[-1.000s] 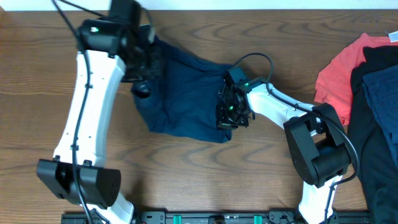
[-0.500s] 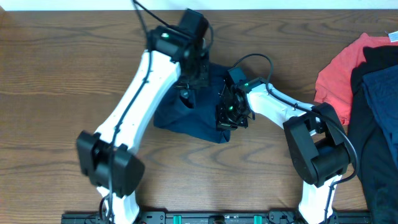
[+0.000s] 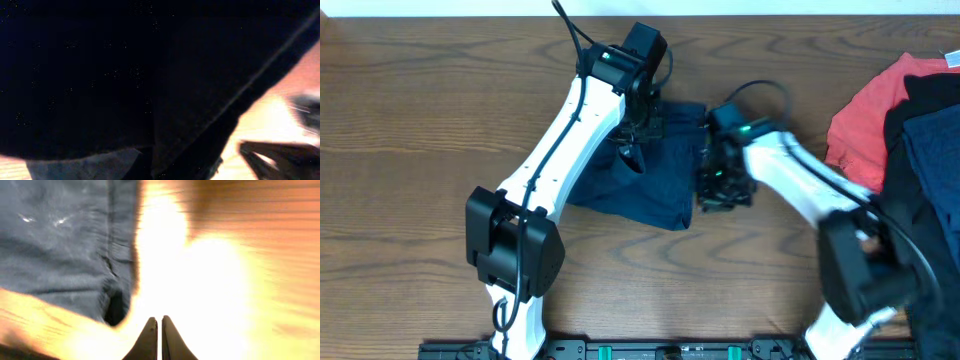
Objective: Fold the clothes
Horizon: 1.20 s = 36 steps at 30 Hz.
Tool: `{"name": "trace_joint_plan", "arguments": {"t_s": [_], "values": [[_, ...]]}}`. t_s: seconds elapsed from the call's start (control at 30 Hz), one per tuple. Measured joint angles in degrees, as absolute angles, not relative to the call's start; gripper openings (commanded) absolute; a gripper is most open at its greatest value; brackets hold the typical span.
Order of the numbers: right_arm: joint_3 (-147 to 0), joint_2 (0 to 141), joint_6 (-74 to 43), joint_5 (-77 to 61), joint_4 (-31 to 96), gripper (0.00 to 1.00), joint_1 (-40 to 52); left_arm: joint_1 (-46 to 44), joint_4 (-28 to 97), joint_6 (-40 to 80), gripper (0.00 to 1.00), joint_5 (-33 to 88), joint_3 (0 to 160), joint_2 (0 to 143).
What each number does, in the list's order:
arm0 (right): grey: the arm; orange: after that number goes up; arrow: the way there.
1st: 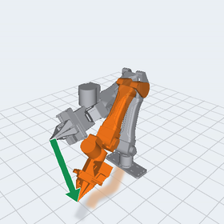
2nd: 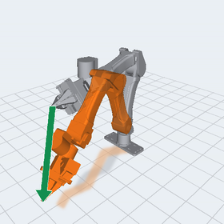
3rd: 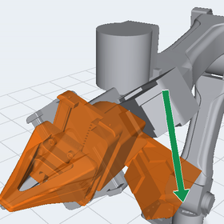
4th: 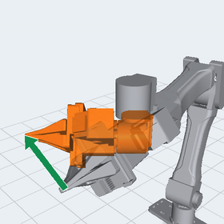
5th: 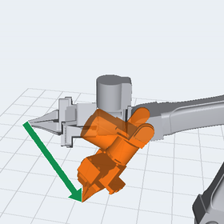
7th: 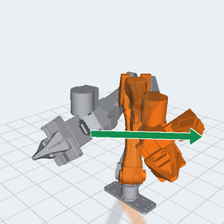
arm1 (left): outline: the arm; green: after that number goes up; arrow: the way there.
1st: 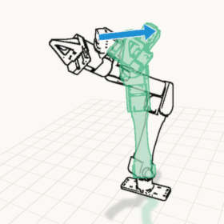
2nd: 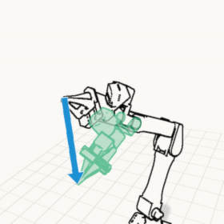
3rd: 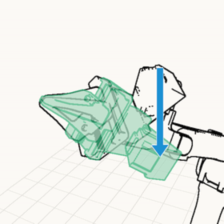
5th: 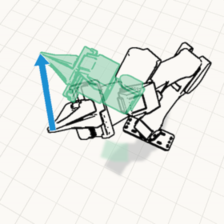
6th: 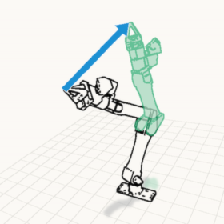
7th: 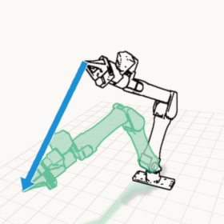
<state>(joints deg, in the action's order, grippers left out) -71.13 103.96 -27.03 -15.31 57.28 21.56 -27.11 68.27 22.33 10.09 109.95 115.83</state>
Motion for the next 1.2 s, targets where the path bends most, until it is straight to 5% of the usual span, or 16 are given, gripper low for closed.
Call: {"name": "trace_joint_plan", "arguments": {"t_s": [0.13,0.23,0.33,0.67,0.83,0.93,1.1,1.2], "values": [[-71.1,98.7,-26.1,-13.0,59.1,0.06,17.9,-27.1,66.7,25.4,0.28,10.1,110.0,115.8],[-71.1,97.5,-25.8,-11.9,59.4,0.05,15.7,-27.2,65.1,28.2,0.61,10.3,110.0,115.8],[-71.1,97.5,-25.5,-11.5,59.5,0.05,14.8,-27.6,63.4,30.4,0.71,10.5,110.0,115.8],[-71.1,97.5,-22.2,-11.8,57.4,0.13,14.8,-28.5,68.3,25.5,0.73,11.4,110.0,115.8],[-71.1,97.5,-15.7,-19.4,47.0,0.31,15.2,-23.9,74.0,21.7,0.56,8.9,110.0,115.8],[-71.1,97.6,-14.5,-21.1,41.4,0.33,17.2,-20.5,74.6,19.3,0.55,7.2,110.0,115.8],[-71.1,101.0,-14.8,-23.0,35.4,0.32,23.3,-16.2,71.3,13.8,0.52,7.2,109.0,115.8],[-71.1,105.9,-14.9,-24.1,31.5,0.15,27.4,-14.5,68.2,8.3,0.49,10.6,106.2,115.8]]}}
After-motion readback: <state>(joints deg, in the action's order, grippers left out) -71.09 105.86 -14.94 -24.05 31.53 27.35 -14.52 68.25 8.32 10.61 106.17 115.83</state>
